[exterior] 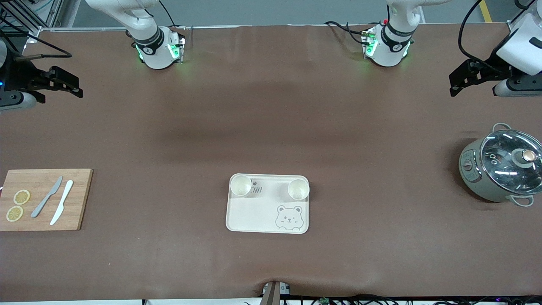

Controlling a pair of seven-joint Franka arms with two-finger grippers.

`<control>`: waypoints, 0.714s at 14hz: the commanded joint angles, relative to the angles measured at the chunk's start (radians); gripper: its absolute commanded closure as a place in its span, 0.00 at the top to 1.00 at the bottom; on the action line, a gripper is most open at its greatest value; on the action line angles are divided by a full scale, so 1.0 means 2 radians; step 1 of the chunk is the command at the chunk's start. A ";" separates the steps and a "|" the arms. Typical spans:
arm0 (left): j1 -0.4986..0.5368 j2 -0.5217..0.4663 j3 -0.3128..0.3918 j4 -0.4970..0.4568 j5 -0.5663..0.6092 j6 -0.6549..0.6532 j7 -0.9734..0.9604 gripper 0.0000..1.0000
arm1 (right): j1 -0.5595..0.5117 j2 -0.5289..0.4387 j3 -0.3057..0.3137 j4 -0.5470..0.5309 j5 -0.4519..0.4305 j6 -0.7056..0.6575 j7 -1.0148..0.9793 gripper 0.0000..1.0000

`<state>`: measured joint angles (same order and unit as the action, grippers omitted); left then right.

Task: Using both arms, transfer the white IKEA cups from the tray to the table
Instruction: 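Move the left gripper from rest toward the white tray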

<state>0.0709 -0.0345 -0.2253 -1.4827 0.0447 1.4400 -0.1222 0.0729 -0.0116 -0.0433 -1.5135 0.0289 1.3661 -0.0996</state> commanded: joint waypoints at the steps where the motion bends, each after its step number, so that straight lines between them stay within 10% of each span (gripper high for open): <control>1: 0.003 0.003 -0.001 0.010 0.011 -0.004 -0.001 1.00 | -0.010 0.000 0.005 0.003 0.009 0.000 -0.005 1.00; 10: -0.014 0.076 -0.010 0.021 0.007 0.044 -0.017 1.00 | -0.020 0.002 0.005 0.007 0.011 0.003 -0.004 1.00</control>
<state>0.0616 0.0739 -0.2345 -1.4765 0.0447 1.5020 -0.1251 0.0701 -0.0116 -0.0452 -1.5123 0.0289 1.3751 -0.0995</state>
